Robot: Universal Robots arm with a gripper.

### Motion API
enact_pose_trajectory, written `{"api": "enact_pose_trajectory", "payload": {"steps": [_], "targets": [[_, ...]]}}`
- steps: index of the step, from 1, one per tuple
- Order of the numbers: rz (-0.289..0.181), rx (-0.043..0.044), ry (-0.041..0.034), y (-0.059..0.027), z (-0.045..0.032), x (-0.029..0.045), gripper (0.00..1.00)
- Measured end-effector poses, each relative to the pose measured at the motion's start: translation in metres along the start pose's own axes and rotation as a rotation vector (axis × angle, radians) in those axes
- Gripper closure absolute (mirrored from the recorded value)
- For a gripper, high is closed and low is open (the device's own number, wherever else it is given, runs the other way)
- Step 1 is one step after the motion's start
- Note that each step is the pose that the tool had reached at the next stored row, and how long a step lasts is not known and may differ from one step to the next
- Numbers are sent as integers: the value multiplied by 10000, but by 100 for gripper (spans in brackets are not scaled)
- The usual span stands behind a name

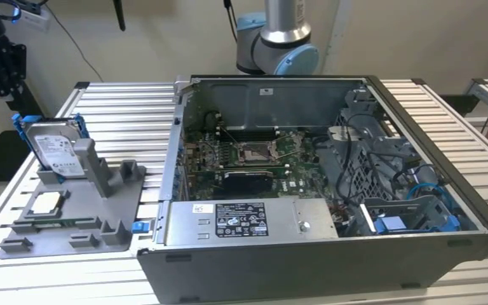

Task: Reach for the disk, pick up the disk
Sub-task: 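Pick up the disk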

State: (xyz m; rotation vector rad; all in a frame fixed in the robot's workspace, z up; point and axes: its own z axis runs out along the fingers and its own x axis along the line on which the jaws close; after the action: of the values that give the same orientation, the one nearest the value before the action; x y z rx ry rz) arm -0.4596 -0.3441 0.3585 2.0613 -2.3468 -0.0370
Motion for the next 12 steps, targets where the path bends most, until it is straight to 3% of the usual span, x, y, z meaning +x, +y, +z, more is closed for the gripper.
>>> {"api": "enact_pose_trajectory", "payload": {"steps": [9, 10, 12], "targets": [[-249, -2, -12, -32, 0, -4, 100], [-249, -2, -12, -32, 0, -4, 0], [-249, -2, -12, -32, 0, -4, 0]]}}
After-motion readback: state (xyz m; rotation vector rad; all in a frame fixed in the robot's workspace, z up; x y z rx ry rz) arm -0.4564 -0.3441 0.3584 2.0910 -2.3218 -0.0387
